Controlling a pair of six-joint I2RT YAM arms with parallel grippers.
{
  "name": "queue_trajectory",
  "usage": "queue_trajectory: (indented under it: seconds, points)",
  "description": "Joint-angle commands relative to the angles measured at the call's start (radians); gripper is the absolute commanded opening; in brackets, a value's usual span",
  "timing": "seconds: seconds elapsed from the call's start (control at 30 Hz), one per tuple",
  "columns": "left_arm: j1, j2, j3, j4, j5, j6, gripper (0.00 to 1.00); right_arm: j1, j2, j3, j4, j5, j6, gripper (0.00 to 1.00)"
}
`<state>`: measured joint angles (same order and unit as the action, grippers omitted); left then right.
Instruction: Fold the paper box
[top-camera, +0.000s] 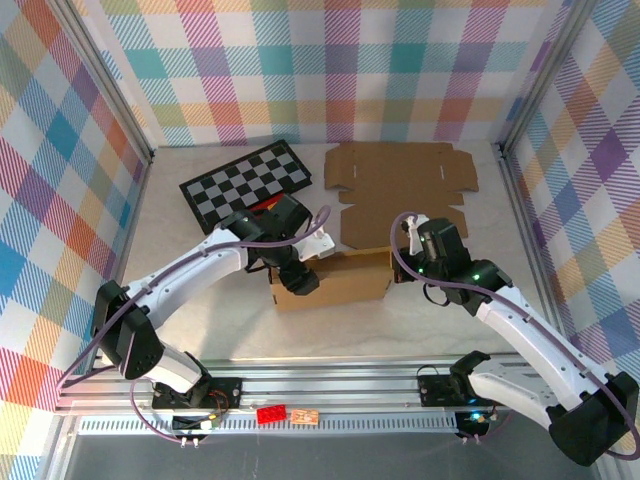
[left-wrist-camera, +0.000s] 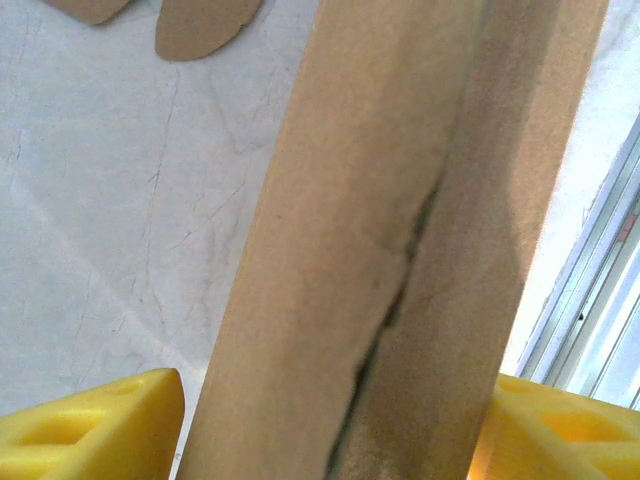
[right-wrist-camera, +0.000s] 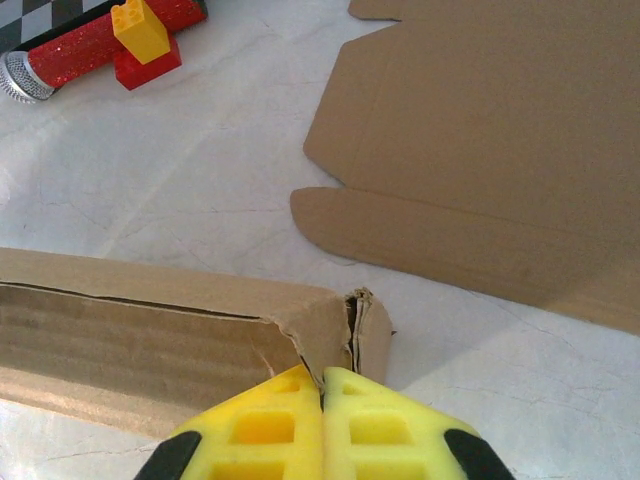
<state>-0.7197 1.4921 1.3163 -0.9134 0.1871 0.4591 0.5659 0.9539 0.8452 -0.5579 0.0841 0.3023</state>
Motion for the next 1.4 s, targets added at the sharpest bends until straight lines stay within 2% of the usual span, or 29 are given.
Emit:
queue_trajectory:
  seconds: [0.0,0.43,0.47,0.5,0.53,0.7,0.8,0.93,1.03,1.13,1.23,1.37]
  points:
    - [0.022,-0.042,-0.013,0.033,0.012,-0.051,0.70,0.015,0.011,-0.019,-0.045,0.015,-0.002,0.00]
    - [0.023,-0.053,-0.051,0.073,-0.003,-0.079,0.75,0.058,0.023,0.013,-0.054,0.068,0.015,0.00]
    - [0.023,-0.052,-0.045,0.071,-0.006,-0.082,0.82,0.061,0.027,0.016,-0.057,0.073,0.019,0.00]
    - [0.023,-0.053,-0.040,0.073,-0.009,-0.086,0.94,0.065,0.029,0.021,-0.059,0.078,0.021,0.00]
    - [0.024,-0.058,-0.037,0.078,-0.015,-0.092,1.00,0.068,0.032,0.025,-0.062,0.081,0.024,0.00]
    - [0.023,-0.089,-0.031,0.090,-0.032,-0.104,1.00,0.084,0.039,0.041,-0.073,0.104,0.033,0.00]
    - [0.024,-0.122,-0.004,0.091,-0.079,-0.148,1.00,0.089,0.043,0.040,-0.077,0.111,0.040,0.00]
    - [0.027,-0.231,0.003,0.151,-0.175,-0.272,1.00,0.092,0.049,0.042,-0.085,0.130,0.051,0.00]
    - [0.057,-0.295,0.024,0.108,-0.215,-0.370,1.00,0.094,0.055,0.056,-0.094,0.141,0.054,0.00]
    - [0.111,-0.312,0.077,-0.053,-0.247,-0.483,0.86,0.096,0.064,0.068,-0.096,0.141,0.052,0.00]
    - [0.121,-0.301,0.127,-0.237,-0.258,-0.565,0.71,0.098,0.073,0.079,-0.106,0.150,0.055,0.00]
    - [0.122,-0.310,0.113,-0.358,-0.164,-0.644,0.65,0.099,0.085,0.097,-0.130,0.161,0.066,0.00]
